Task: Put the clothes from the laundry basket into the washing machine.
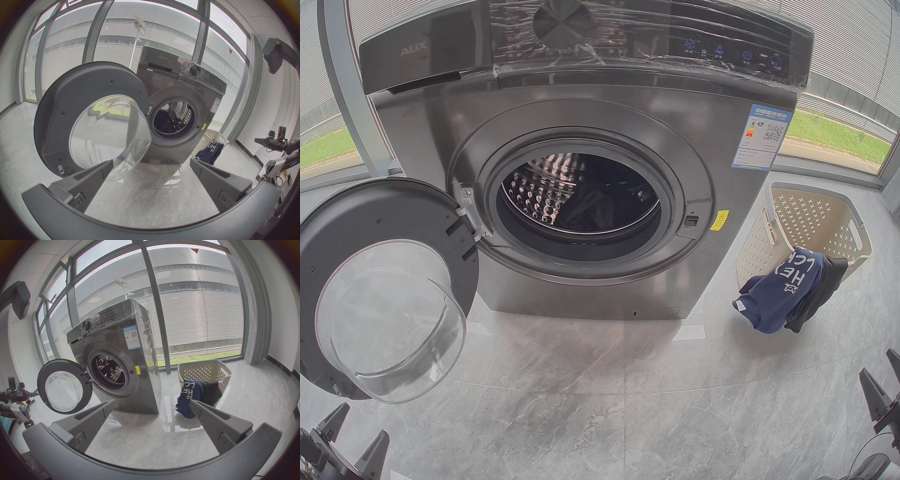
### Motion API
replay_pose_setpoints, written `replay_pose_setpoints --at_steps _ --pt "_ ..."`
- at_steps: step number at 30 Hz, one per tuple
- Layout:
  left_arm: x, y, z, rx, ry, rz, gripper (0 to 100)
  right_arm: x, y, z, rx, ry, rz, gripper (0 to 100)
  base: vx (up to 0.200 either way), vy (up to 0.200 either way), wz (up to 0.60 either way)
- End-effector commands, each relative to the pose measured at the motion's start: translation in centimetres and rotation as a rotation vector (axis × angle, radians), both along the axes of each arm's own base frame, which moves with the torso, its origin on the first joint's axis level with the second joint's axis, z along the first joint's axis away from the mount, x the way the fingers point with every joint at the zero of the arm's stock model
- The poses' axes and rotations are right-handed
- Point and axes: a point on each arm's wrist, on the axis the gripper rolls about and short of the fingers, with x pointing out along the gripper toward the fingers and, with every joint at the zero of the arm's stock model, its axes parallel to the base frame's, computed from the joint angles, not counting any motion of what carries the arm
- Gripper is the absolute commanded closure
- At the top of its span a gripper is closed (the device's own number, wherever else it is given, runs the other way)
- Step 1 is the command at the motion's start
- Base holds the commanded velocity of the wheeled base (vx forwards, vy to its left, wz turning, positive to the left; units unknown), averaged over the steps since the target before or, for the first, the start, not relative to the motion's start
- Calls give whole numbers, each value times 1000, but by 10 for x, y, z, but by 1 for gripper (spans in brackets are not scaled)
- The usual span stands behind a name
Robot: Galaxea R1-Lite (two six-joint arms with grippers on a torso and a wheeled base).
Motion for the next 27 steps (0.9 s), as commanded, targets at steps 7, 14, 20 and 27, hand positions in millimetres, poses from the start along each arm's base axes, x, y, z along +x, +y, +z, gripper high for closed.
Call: replay_pose_setpoints --at_steps 7,14,20,27 --pt "-2 0 -6 23 -5 99 0 -30 -4 -39 -37 29 -76 0 -86 -86 0" --pt "-2 3 -7 139 1 312 0 -29 -5 -41 -80 79 -142 0 -86 -171 0" --pt "-10 -1 -9 144 -87 318 0 -37 -3 -43 -107 -10 -231 0 0 0 0" --pt "-9 -3 -14 154 -44 225 0 -37 -1 -48 -131 27 -138 0 0 0 0"
